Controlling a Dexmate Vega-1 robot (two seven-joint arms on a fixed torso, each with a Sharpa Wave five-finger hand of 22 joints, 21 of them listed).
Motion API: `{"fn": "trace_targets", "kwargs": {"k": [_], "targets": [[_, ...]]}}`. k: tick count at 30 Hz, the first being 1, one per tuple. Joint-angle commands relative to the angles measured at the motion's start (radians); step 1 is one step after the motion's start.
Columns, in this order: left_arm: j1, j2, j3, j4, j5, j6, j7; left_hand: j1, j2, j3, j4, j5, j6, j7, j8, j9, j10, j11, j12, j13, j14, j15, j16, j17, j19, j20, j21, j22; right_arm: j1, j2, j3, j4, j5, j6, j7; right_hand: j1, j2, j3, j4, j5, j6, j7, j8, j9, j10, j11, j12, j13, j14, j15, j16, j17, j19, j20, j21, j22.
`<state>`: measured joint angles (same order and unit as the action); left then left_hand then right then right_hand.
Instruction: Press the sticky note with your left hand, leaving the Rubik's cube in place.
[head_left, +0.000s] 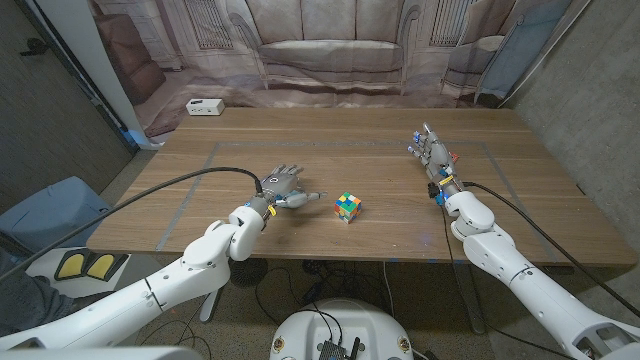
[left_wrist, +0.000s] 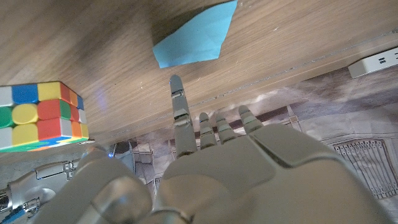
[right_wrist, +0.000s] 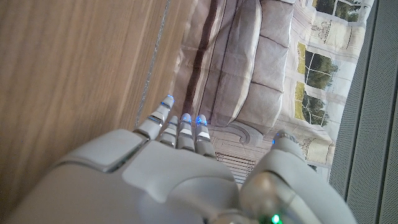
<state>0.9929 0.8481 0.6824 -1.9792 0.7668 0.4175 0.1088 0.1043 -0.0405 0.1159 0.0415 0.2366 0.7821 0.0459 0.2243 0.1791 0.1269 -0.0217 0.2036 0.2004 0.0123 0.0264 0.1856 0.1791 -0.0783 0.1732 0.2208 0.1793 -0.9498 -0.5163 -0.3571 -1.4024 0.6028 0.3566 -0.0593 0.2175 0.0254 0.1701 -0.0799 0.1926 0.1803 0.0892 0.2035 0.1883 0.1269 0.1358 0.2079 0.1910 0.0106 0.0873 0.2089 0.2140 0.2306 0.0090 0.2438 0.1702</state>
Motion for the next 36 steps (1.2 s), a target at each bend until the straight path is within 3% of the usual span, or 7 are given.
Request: {"fn": "trace_targets", "kwargs": {"k": [1, 18, 36], "targets": [[-0.015, -0.007, 0.016, 0.018, -0.005, -0.006, -0.012, 0.003, 0.013, -0.004, 0.001, 0.007, 0.0, -0.01, -0.007, 0.002, -0.005, 0.0, 0.005, 0.001, 0.005, 0.004, 0.005, 0.003, 0.0, 0.003, -0.005, 0.003, 0.005, 0.005, -0.001, 0.01, 0.001, 0.003, 0.003, -0.002, 0.004, -0.001, -0.005, -0.002, 0.006, -0.004, -0.003, 0.002, 0.008, -0.002, -0.003, 0.003, 0.011, 0.004, 0.002, 0.0, 0.006, 0.002, -0.004, 0.001], [-0.016, -0.009, 0.026, 0.023, -0.004, 0.002, -0.019, 0.007, 0.019, -0.004, 0.0, 0.007, -0.001, -0.028, -0.013, 0.002, -0.003, -0.001, 0.008, 0.001, 0.013, 0.003, 0.007, 0.003, 0.002, 0.004, -0.008, 0.003, 0.008, 0.012, -0.002, 0.024, 0.005, 0.01, 0.008, -0.003, 0.005, -0.003, -0.006, -0.002, 0.008, -0.006, -0.004, 0.002, 0.008, -0.001, -0.003, 0.003, 0.011, 0.005, 0.002, 0.0, 0.008, 0.003, -0.008, 0.001], [-0.006, -0.002, 0.028, 0.015, -0.003, 0.024, -0.024, 0.01, 0.024, -0.003, 0.0, 0.007, 0.007, -0.029, -0.014, 0.002, -0.003, -0.001, 0.01, 0.001, 0.017, 0.002, 0.007, 0.003, 0.003, 0.004, -0.01, 0.003, 0.009, 0.018, -0.004, 0.03, 0.011, 0.01, 0.012, -0.003, 0.005, -0.003, -0.008, -0.002, 0.008, -0.007, -0.004, 0.002, 0.01, -0.002, -0.003, 0.003, 0.012, 0.006, 0.002, -0.001, 0.009, 0.005, -0.012, 0.001]]}}
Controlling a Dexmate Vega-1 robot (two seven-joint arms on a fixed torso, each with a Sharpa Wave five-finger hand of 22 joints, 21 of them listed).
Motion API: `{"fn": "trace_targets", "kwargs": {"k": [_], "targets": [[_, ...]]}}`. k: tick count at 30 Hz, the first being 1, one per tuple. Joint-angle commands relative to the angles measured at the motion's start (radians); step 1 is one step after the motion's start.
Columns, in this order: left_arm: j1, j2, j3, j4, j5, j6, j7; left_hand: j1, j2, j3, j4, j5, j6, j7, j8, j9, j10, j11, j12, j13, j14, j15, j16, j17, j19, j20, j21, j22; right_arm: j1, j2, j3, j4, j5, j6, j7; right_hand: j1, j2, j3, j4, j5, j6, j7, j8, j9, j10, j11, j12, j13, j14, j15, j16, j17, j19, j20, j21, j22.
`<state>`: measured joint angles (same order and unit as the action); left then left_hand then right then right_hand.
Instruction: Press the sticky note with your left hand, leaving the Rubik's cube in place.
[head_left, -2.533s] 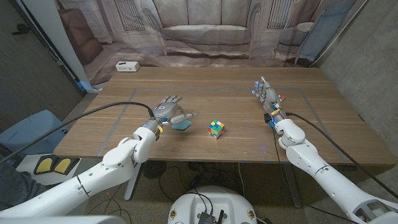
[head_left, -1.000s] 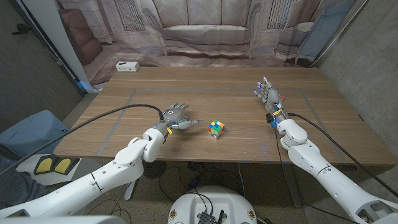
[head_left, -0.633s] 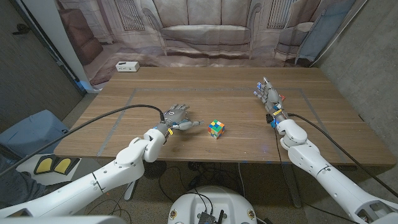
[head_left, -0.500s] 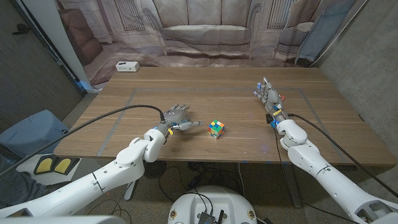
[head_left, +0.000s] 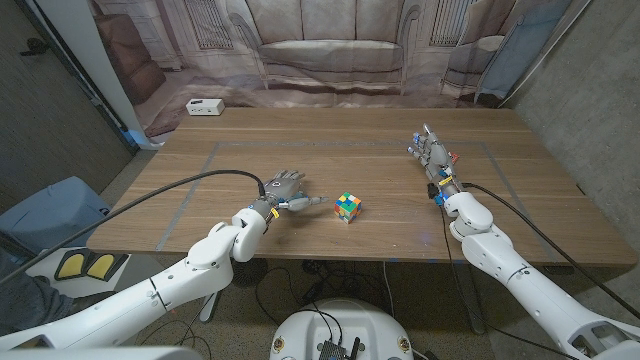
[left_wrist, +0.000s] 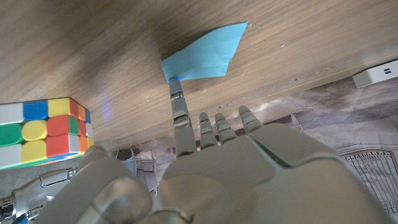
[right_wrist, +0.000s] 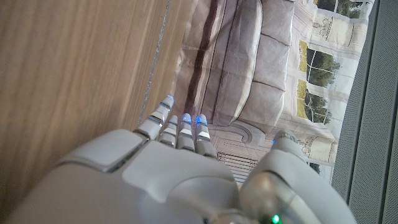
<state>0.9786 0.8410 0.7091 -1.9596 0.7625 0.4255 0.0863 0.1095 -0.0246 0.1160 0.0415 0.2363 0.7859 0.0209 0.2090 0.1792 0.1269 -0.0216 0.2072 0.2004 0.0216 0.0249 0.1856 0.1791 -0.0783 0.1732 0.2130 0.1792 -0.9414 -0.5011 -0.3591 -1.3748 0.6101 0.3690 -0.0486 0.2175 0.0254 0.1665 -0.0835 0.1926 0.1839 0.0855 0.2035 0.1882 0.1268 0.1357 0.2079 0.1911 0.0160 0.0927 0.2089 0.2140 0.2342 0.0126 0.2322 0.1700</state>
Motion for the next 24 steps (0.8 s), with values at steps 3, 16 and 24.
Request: {"fn": "trace_targets", "kwargs": {"k": [3, 16, 24], "targets": [[0.011, 0.007, -0.002, -0.006, -0.001, 0.018, 0.002, 0.005, 0.009, -0.003, -0.001, 0.007, 0.004, -0.008, 0.001, 0.002, -0.003, -0.001, 0.007, 0.001, 0.007, 0.004, 0.007, 0.003, 0.003, 0.005, -0.003, 0.003, 0.0, 0.002, -0.003, 0.001, 0.001, -0.002, 0.001, -0.003, 0.006, 0.0, -0.005, -0.002, 0.004, -0.003, -0.004, 0.002, 0.01, -0.002, -0.003, 0.003, 0.007, 0.001, 0.002, -0.001, 0.005, 0.001, -0.002, 0.002], [0.007, 0.013, -0.002, -0.004, -0.001, 0.031, -0.007, 0.009, 0.014, -0.003, -0.002, 0.006, 0.02, 0.0, 0.003, 0.003, -0.003, -0.002, 0.008, 0.001, 0.009, -0.002, 0.006, 0.003, 0.003, 0.004, -0.005, 0.003, -0.002, -0.005, -0.004, -0.016, -0.003, -0.017, -0.008, -0.005, 0.006, -0.001, -0.005, -0.002, 0.004, -0.004, -0.005, 0.002, 0.01, -0.001, -0.004, 0.003, 0.007, 0.002, 0.001, -0.001, 0.006, 0.002, -0.006, 0.002], [0.002, 0.014, 0.0, 0.002, -0.001, 0.032, -0.009, 0.011, 0.016, -0.003, -0.003, 0.006, 0.019, -0.002, 0.001, 0.003, -0.003, -0.001, 0.008, 0.001, 0.008, 0.001, 0.005, 0.003, 0.003, 0.004, -0.005, 0.003, -0.007, -0.008, -0.002, -0.023, -0.003, -0.022, -0.016, -0.006, 0.006, -0.002, -0.006, -0.002, 0.004, -0.004, -0.005, 0.002, 0.01, -0.002, -0.004, 0.003, 0.007, 0.001, 0.001, -0.001, 0.006, 0.003, -0.008, 0.002]]}}
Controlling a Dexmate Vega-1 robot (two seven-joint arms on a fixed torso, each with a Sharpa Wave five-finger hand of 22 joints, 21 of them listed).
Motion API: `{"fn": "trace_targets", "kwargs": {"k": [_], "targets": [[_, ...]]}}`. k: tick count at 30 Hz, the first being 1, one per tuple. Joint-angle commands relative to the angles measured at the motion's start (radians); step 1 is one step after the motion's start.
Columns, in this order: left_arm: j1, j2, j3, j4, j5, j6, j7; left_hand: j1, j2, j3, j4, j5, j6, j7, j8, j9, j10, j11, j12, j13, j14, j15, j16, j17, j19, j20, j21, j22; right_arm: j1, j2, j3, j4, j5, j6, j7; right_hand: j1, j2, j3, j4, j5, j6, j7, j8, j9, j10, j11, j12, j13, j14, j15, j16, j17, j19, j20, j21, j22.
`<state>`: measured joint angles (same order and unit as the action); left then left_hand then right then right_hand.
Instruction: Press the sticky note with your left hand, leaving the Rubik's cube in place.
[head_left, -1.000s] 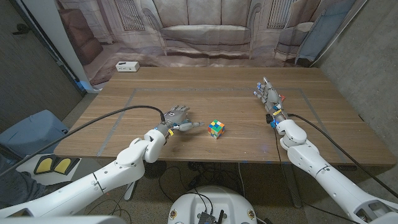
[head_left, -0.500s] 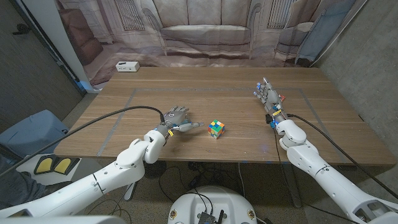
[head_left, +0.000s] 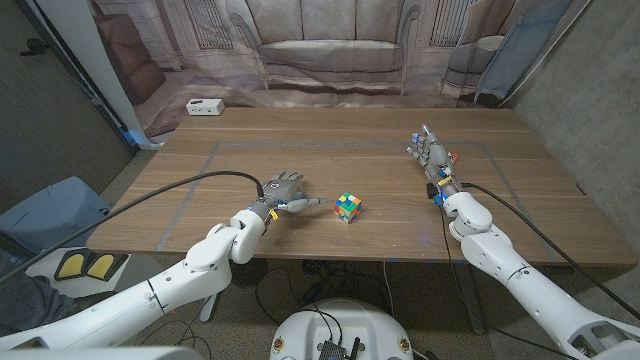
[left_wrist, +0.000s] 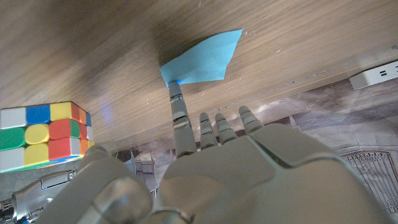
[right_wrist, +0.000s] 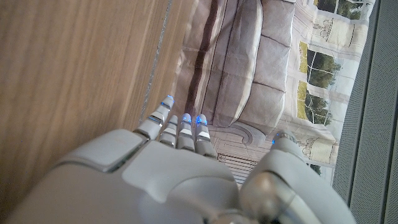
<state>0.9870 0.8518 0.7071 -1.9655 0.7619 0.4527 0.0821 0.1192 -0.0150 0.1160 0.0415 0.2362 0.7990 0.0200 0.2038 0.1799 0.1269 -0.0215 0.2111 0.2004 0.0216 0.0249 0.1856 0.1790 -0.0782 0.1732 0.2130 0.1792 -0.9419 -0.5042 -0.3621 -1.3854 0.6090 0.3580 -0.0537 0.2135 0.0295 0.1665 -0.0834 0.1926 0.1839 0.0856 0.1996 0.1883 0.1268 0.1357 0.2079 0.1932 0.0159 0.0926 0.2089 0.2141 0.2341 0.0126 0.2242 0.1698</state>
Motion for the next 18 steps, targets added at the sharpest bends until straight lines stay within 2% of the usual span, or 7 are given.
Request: {"fn": "trace_targets", "kwargs": {"k": [1, 18], "targets": [[-0.006, 0.004, 0.002, 0.007, -0.001, 0.006, -0.006, 0.002, 0.007, -0.003, -0.003, 0.005, 0.004, 0.0, 0.005, 0.002, -0.003, -0.001, 0.005, 0.001, 0.007, 0.001, 0.005, 0.003, 0.003, 0.004, -0.005, 0.003, -0.008, -0.004, 0.002, -0.014, 0.001, -0.013, -0.012, -0.002, 0.002, -0.002, -0.006, -0.002, 0.005, -0.003, -0.001, 0.002, 0.01, -0.002, -0.004, 0.001, 0.008, 0.001, 0.002, -0.001, 0.006, 0.003, 0.0, 0.002], [0.001, 0.015, -0.008, 0.014, -0.012, 0.027, 0.001, 0.006, 0.009, -0.003, -0.006, 0.004, 0.01, -0.003, 0.004, 0.002, -0.002, 0.0, 0.006, 0.001, 0.008, 0.0, 0.005, 0.003, 0.004, 0.005, -0.007, 0.004, -0.002, -0.001, -0.006, -0.005, -0.005, -0.018, -0.011, -0.002, 0.003, -0.003, -0.007, -0.002, 0.004, -0.004, -0.001, 0.002, 0.01, -0.003, -0.004, 0.001, 0.007, 0.002, 0.001, -0.001, 0.007, 0.004, -0.004, 0.002]]}}
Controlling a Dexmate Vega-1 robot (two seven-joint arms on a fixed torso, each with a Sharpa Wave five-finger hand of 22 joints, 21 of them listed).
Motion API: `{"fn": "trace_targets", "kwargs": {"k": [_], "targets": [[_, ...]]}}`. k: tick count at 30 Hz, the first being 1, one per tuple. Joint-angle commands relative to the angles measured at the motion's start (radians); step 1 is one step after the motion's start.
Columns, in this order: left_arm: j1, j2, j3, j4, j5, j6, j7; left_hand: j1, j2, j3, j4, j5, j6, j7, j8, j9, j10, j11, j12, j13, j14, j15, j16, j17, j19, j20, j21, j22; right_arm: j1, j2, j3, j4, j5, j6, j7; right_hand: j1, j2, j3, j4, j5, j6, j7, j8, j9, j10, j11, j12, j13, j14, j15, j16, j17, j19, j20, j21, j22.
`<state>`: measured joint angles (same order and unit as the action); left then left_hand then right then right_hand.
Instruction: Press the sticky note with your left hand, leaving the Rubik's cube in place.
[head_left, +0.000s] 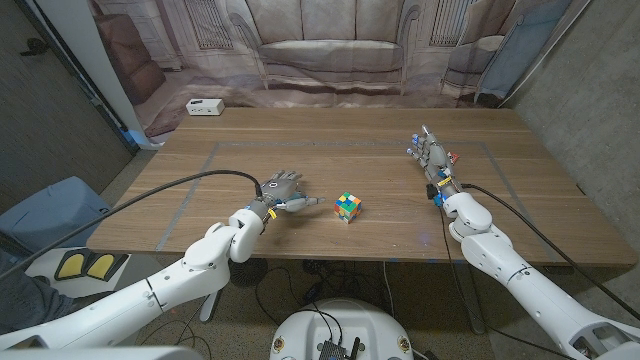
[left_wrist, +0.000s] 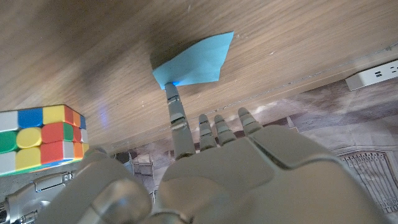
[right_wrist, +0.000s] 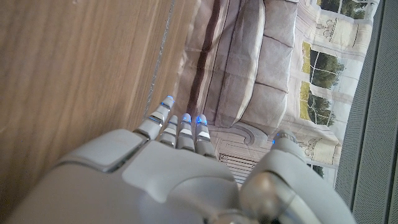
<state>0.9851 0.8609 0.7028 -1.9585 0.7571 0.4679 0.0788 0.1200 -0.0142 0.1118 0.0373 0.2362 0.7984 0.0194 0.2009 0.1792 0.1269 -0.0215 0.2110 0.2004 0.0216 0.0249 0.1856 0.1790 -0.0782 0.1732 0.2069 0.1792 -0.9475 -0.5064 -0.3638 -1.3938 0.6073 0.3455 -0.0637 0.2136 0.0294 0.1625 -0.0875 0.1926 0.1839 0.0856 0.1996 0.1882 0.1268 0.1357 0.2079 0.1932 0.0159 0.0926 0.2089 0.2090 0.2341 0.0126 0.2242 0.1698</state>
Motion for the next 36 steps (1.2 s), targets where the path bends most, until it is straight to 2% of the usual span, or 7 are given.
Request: {"fn": "trace_targets", "kwargs": {"k": [1, 36], "targets": [[0.002, 0.006, -0.004, 0.008, -0.008, 0.012, 0.005, 0.005, 0.009, 0.001, -0.001, 0.004, 0.011, -0.003, 0.006, 0.003, -0.002, 0.0, 0.006, 0.001, 0.008, 0.0, 0.005, 0.003, 0.004, 0.005, 0.0, 0.004, 0.002, 0.003, -0.003, 0.003, 0.001, -0.008, -0.002, -0.002, 0.004, 0.001, -0.003, -0.002, 0.004, -0.004, -0.001, 0.002, 0.01, -0.003, -0.004, 0.002, 0.007, 0.002, 0.001, 0.004, 0.007, 0.003, -0.004, 0.002], [-0.023, 0.001, 0.011, 0.033, -0.02, 0.03, -0.005, 0.013, 0.013, -0.001, -0.007, 0.001, -0.012, -0.015, -0.005, 0.004, -0.017, 0.0, 0.003, 0.002, -0.001, 0.003, 0.002, 0.003, -0.001, 0.007, -0.004, 0.004, -0.008, -0.008, 0.002, -0.019, 0.003, -0.026, -0.016, -0.005, 0.004, -0.001, -0.006, -0.002, 0.004, -0.004, -0.002, 0.002, 0.011, -0.002, -0.005, 0.002, 0.007, 0.004, 0.0, 0.003, 0.008, 0.005, -0.011, 0.003]]}}
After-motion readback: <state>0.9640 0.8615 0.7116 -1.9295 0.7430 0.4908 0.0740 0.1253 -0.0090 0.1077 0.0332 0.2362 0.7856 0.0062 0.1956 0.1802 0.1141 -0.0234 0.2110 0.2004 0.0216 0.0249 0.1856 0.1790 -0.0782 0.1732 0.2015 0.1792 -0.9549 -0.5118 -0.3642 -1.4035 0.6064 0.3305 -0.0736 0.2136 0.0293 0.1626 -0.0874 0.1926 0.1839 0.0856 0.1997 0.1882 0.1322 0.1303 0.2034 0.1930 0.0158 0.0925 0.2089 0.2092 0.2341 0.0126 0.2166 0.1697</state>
